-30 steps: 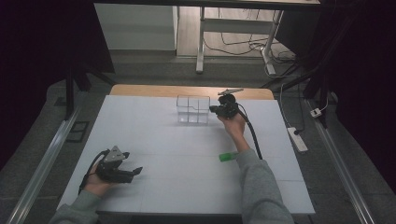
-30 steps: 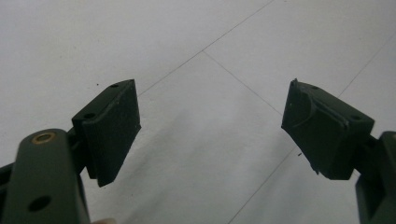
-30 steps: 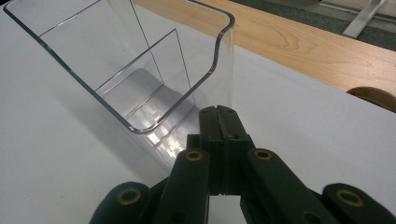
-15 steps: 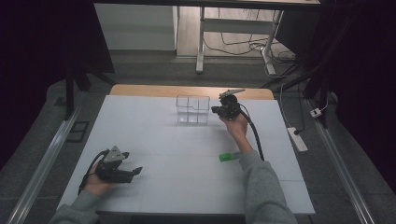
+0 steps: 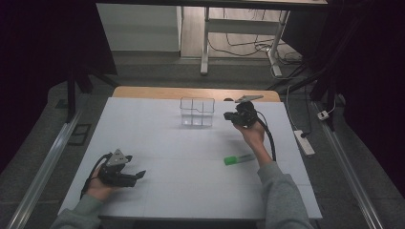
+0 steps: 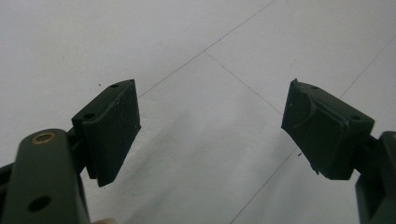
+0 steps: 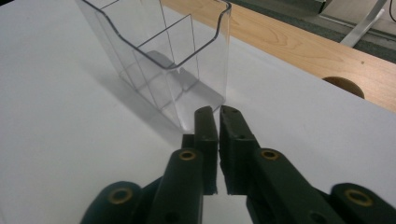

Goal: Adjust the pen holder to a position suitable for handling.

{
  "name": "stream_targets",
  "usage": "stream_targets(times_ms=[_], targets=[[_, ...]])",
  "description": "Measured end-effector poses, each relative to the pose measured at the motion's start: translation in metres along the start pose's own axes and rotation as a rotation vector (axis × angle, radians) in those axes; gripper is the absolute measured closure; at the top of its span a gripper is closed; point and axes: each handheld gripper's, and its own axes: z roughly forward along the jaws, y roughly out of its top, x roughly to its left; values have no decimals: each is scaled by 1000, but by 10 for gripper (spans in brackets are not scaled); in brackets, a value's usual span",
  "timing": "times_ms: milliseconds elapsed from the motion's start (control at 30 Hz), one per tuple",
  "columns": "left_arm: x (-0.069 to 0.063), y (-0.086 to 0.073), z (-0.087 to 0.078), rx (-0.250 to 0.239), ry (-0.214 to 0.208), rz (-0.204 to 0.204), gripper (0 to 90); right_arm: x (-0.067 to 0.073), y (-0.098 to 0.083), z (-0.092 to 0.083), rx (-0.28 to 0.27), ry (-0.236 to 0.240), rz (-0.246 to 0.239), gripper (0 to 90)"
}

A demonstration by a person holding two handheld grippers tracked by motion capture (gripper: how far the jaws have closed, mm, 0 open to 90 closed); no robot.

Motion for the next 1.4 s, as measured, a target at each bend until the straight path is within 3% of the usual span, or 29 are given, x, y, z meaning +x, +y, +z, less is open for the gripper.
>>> stream_targets(times_ms=[133,300,633,967,1267,1400], targets=[[1,0,0,-1,0,-3,188,0,-4,-9,0,10,-2,716],[0,0,1,3,2,-2,188,-1,-13,-23,-7,56,30,573],[1,0,2,3,5,-6,188,4,-22,-46,-24,96,-29,417],[1,1,2,3,3,-3,188,8,-23,-61,-4,168,-84,346],[0,1,2,10,8,2,188,12,-30,-61,83,225,-137,312],[0,1,1,8,10,1,188,14,-30,-62,96,241,-167,311]])
